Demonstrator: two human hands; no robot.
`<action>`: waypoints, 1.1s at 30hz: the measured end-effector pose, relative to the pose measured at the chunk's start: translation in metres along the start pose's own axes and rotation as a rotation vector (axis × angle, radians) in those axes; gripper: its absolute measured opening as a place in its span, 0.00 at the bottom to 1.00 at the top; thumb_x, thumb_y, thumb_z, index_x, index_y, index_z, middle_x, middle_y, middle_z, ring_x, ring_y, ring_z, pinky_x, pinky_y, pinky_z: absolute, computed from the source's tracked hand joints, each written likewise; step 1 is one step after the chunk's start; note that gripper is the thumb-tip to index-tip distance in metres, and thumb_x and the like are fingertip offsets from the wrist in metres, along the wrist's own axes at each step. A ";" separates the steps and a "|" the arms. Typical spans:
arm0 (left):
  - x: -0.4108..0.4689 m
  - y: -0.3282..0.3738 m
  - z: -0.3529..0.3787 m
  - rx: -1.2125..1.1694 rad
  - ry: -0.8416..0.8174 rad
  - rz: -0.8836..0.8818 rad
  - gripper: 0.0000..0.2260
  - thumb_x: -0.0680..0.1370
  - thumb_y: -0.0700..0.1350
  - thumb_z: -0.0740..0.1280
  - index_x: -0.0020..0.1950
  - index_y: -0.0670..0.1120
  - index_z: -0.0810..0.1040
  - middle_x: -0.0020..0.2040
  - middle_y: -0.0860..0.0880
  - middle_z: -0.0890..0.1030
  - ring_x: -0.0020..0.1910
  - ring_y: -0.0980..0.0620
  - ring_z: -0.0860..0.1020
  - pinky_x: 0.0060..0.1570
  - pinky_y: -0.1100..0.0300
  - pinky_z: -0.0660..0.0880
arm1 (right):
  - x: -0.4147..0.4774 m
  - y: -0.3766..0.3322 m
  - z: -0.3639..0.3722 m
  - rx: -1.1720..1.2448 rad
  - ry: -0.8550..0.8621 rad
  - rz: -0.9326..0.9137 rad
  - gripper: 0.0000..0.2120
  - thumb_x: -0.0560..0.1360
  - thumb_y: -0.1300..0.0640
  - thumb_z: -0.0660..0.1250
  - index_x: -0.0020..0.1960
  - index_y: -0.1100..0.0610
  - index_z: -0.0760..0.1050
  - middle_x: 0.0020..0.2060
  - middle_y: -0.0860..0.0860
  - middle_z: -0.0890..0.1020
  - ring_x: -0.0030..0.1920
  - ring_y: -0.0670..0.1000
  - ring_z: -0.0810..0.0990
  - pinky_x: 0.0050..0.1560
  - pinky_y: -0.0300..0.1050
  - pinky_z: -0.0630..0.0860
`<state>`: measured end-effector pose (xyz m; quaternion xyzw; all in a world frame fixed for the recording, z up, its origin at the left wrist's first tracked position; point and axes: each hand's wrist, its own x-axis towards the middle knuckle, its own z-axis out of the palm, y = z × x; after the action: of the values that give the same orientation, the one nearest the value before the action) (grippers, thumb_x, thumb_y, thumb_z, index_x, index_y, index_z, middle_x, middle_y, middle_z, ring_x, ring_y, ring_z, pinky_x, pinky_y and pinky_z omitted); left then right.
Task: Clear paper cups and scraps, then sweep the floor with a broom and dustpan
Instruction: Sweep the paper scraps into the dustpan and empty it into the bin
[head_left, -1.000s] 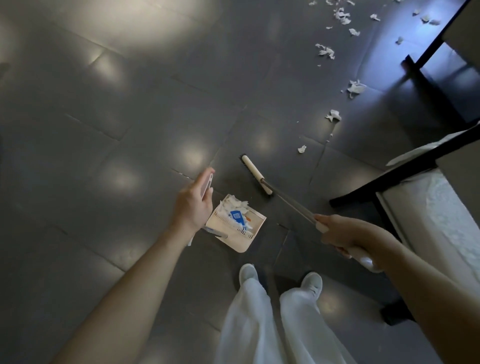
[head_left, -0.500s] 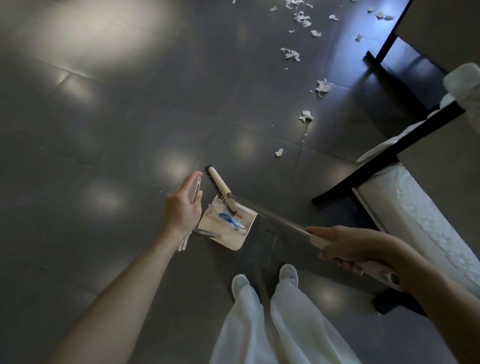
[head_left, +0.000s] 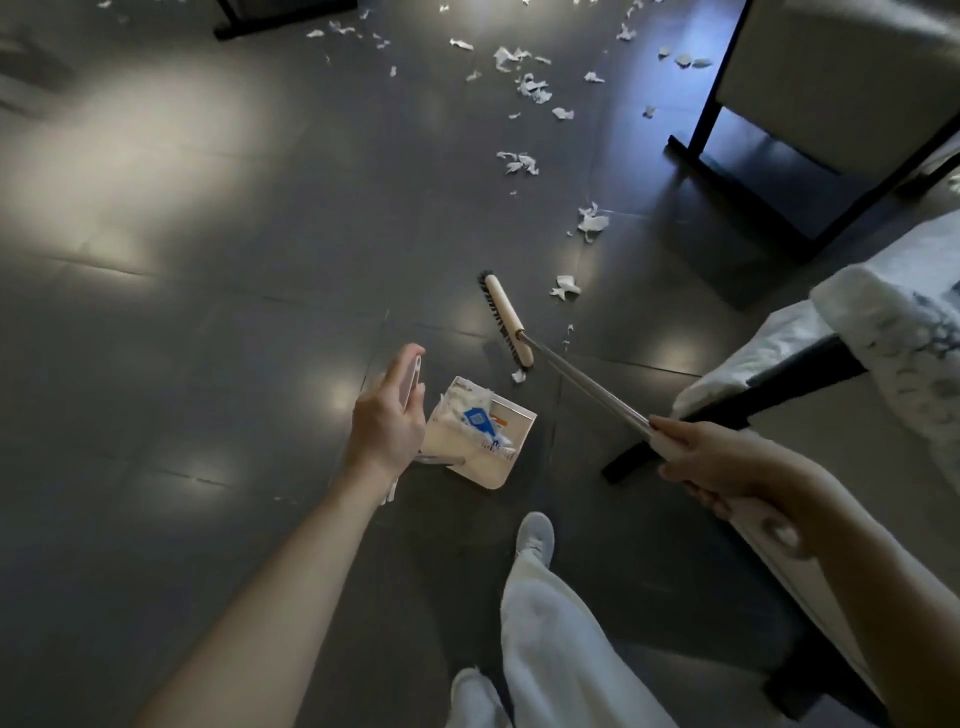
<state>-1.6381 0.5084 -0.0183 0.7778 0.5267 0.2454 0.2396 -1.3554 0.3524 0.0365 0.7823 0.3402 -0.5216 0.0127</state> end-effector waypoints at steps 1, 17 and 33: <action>0.015 0.004 0.009 0.011 -0.008 -0.004 0.17 0.78 0.38 0.65 0.66 0.47 0.74 0.49 0.42 0.82 0.42 0.39 0.80 0.37 0.63 0.63 | 0.014 -0.003 -0.014 -0.020 0.009 0.003 0.34 0.79 0.61 0.62 0.78 0.46 0.50 0.32 0.53 0.76 0.22 0.46 0.73 0.24 0.39 0.72; 0.175 0.045 0.079 0.004 -0.039 0.005 0.18 0.76 0.34 0.67 0.65 0.44 0.76 0.53 0.40 0.82 0.47 0.35 0.79 0.46 0.55 0.69 | 0.131 -0.016 -0.072 -0.093 -0.128 0.125 0.36 0.77 0.63 0.59 0.78 0.45 0.47 0.41 0.51 0.74 0.32 0.46 0.74 0.27 0.38 0.72; 0.243 0.007 0.056 -0.006 -0.090 -0.031 0.16 0.78 0.38 0.65 0.65 0.49 0.74 0.49 0.41 0.81 0.42 0.38 0.79 0.40 0.57 0.68 | 0.112 -0.079 -0.121 0.011 -0.031 0.125 0.39 0.74 0.64 0.59 0.77 0.38 0.48 0.36 0.53 0.77 0.24 0.47 0.75 0.25 0.38 0.74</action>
<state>-1.5188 0.7270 -0.0252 0.7789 0.5267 0.2082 0.2692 -1.2755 0.5167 0.0261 0.7940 0.2873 -0.5338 0.0464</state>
